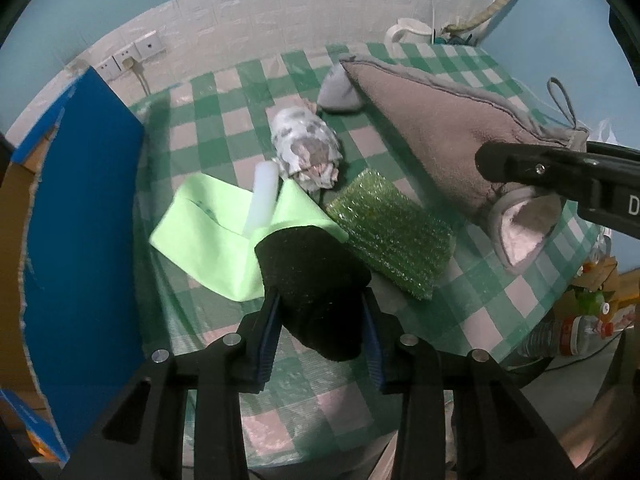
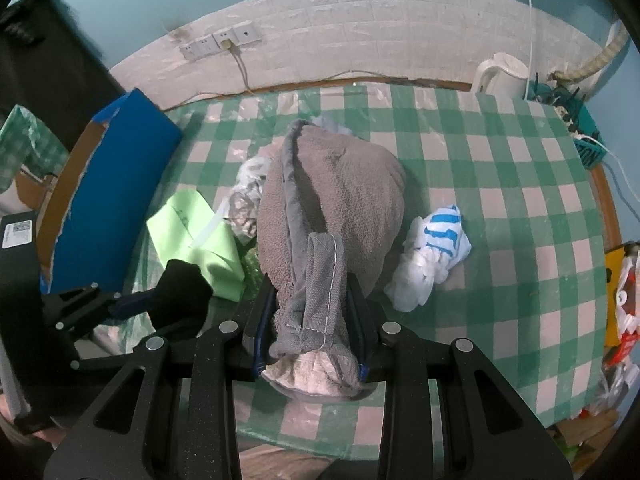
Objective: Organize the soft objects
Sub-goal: 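Carry black foam with left tool while right tool carries grey towel to box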
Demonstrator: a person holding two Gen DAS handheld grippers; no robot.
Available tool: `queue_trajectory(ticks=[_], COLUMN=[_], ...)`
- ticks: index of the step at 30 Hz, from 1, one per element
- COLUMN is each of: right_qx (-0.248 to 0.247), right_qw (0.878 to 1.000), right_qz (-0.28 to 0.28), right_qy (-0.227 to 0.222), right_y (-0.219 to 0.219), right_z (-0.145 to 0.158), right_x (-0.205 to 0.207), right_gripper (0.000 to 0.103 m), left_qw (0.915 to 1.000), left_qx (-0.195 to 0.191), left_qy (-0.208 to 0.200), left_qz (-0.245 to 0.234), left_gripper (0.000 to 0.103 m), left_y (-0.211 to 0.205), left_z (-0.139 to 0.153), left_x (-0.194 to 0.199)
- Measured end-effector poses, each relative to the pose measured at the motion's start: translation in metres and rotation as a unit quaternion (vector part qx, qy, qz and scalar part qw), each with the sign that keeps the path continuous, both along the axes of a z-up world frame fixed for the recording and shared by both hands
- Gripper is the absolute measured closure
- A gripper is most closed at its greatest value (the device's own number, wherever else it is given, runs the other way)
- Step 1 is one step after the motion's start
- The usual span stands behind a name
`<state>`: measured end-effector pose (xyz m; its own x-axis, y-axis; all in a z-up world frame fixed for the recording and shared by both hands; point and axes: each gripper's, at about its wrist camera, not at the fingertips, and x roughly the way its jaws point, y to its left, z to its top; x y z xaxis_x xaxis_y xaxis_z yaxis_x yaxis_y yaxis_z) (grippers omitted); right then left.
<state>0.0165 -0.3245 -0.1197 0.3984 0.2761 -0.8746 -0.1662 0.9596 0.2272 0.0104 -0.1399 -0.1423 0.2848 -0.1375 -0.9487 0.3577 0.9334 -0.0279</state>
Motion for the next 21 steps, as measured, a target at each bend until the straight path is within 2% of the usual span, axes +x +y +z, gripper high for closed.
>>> queue_trajectory(ticks=[12,21], right_qx=[-0.010,-0.021], right_qw=[1.000,0.999], right_qz=[0.015,0.023], right_qy=[-0.015,-0.021], right_y=[0.018,0.032], right_z=[0.019,0.027], right_x=[-0.003,-0.002], right_gripper=[0.072,0.072], left_qw=[0.9980,0.9957], left_qx=[0.021,0.020], left_qy=[-0.059,-0.085], left_qz=[0.009,0.032], left_gripper=[0.065,0.065], left_y=[0.022,0.047], left_z=[0.039,0.058], left_x=[-0.003,0.004])
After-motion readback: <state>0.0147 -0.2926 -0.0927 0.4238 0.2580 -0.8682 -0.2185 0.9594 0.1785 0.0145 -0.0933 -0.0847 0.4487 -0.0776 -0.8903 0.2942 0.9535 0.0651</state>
